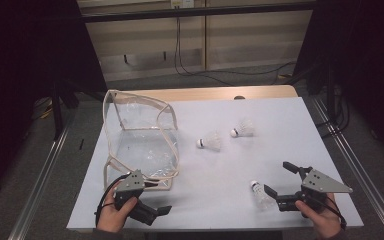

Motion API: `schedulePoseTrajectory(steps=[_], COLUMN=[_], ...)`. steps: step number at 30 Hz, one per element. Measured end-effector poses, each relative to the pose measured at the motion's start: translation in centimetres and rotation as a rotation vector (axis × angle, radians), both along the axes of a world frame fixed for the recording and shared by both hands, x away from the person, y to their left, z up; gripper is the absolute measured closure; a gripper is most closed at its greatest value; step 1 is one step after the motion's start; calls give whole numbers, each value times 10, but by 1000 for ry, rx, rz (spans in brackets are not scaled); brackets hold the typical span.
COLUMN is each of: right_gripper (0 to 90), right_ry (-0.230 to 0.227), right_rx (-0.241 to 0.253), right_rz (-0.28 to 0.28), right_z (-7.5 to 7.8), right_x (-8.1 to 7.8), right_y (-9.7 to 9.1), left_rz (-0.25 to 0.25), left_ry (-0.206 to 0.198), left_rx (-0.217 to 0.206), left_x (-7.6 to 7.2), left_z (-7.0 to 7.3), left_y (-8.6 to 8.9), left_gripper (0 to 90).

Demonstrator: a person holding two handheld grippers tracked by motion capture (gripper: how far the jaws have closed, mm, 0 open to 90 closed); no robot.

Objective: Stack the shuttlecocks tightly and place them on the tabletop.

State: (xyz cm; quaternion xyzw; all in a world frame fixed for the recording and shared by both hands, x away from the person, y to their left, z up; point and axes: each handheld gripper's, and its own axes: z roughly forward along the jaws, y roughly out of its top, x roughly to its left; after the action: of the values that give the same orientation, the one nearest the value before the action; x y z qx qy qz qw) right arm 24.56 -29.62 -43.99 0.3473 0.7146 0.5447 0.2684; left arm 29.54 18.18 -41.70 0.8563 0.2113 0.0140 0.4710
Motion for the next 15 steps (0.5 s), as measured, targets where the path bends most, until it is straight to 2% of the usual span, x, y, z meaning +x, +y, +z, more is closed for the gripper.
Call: schedulePoseTrajectory(steps=[8, 11, 15], right_gripper=[20, 21, 21], right_ry=[1, 2, 0], right_rx=[1, 0, 1], right_rz=[7, 11, 17], right_z=[0, 0, 0], right_x=[1, 1, 1], right_y=[1, 2, 3], left_rz=[17, 22, 21], left_ry=[-8, -14, -15], left_rx=[-13, 7, 3], left_x=[-2, -2, -2], left_z=[1, 1, 1], left_y=[7, 8, 10], left_gripper=[45, 45, 44])
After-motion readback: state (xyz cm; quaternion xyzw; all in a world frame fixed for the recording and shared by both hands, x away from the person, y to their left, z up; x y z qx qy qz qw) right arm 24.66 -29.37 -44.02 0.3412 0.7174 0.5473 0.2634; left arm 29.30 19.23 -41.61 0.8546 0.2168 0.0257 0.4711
